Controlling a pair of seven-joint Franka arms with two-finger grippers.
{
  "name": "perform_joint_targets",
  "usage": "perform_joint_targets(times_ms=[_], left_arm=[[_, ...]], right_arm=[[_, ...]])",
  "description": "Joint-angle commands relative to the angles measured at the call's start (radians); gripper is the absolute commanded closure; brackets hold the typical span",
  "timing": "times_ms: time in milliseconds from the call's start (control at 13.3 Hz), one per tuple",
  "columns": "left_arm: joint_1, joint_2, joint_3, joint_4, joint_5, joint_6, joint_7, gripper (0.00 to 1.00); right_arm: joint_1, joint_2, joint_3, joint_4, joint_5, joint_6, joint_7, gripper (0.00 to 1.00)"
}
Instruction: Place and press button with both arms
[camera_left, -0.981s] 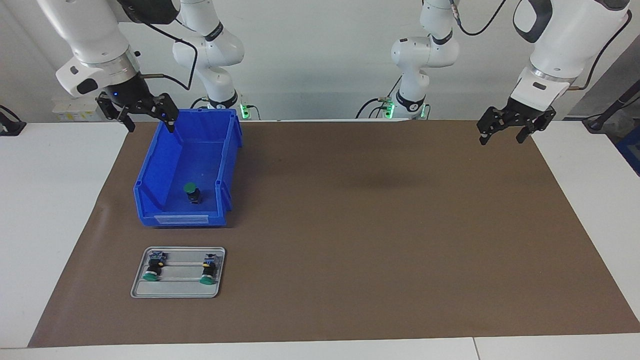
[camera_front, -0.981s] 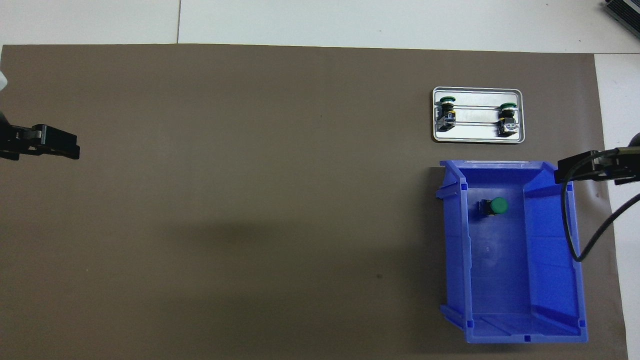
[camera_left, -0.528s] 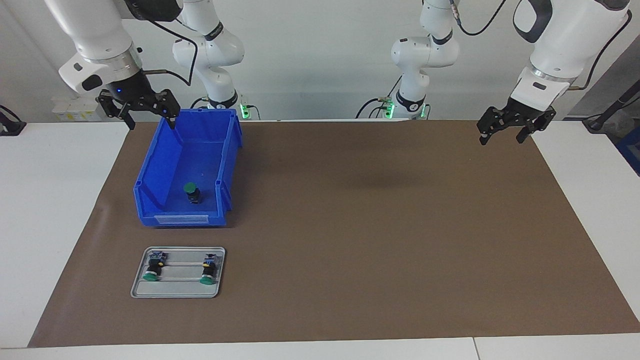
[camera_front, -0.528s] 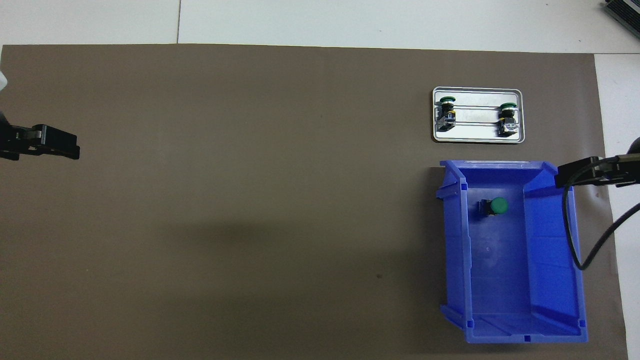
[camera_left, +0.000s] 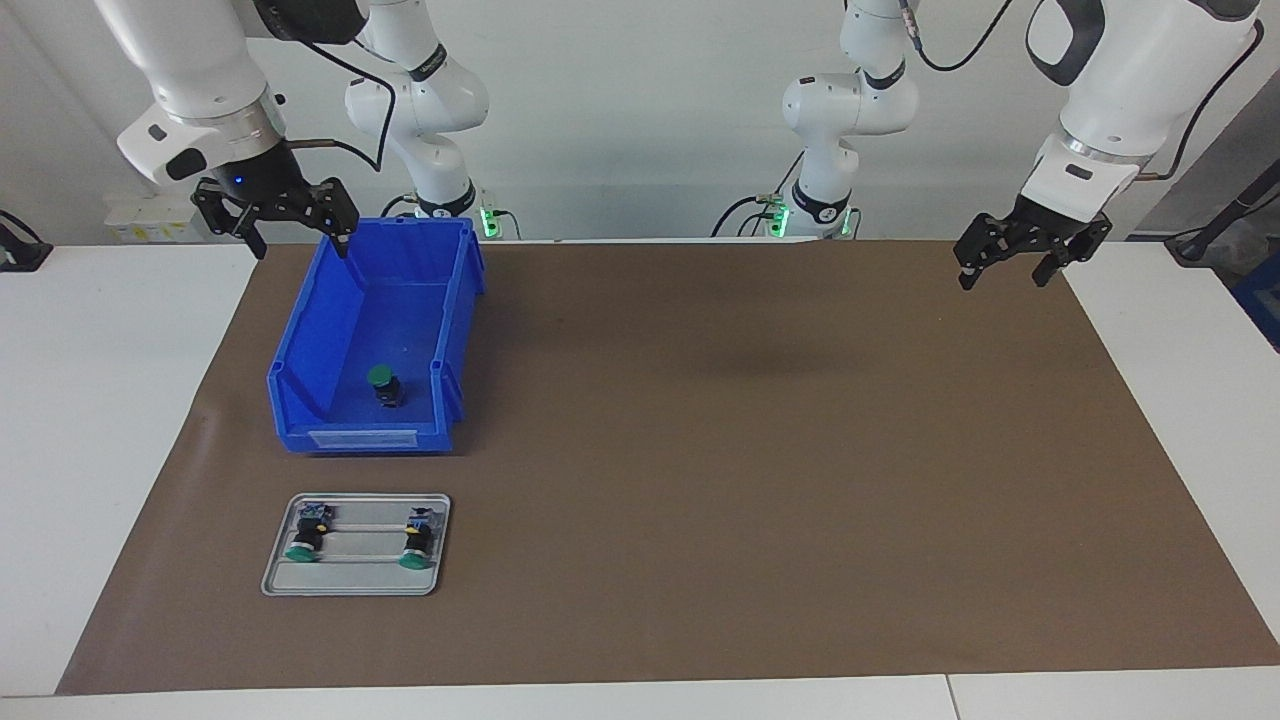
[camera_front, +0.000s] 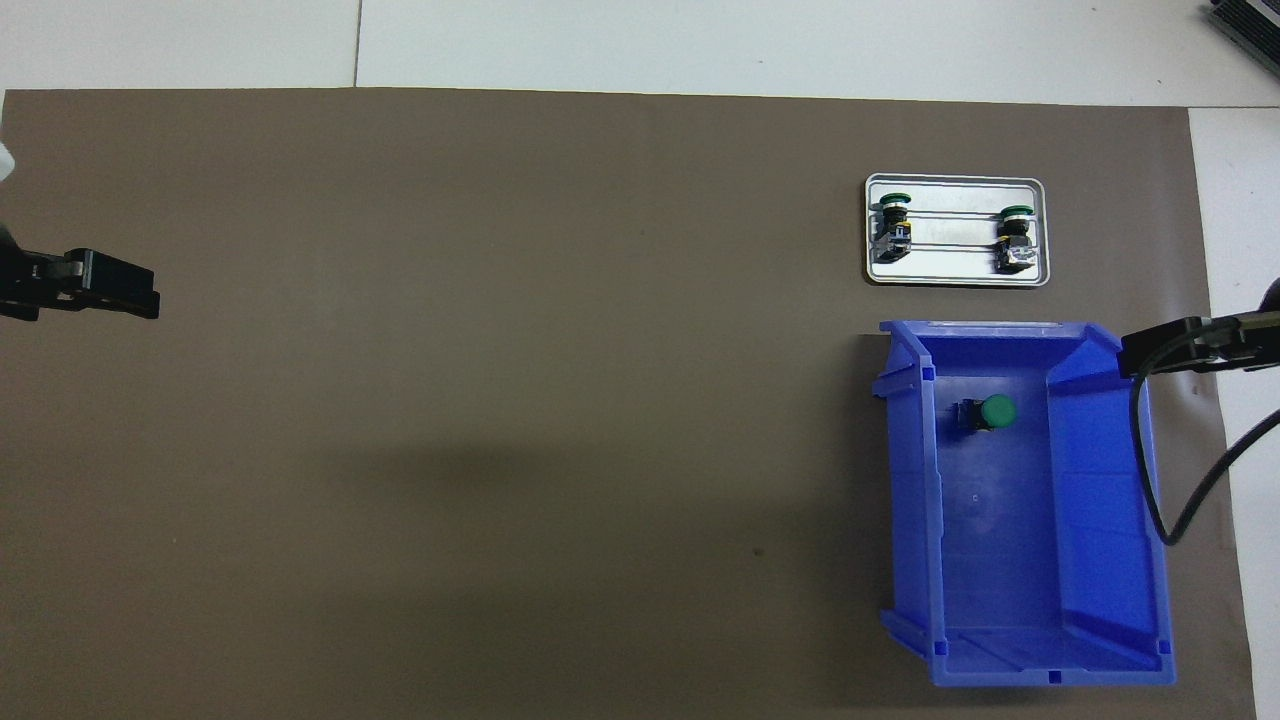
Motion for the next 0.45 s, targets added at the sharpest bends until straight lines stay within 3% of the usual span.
perform_joint_targets(times_ms=[0, 377], left_arm=[[0.004, -0.027, -0.003, -0.034, 0.017, 0.012, 0.007, 0.00], [0.004, -0.027, -0.003, -0.034, 0.017, 0.012, 0.007, 0.00]], right_arm=[[-0.012, -0.013, 0.010, 0.001, 0.014, -0.019, -0.008, 0.00], [-0.011, -0.015, 0.010, -0.004, 0.021, -0.014, 0.012, 0.00]])
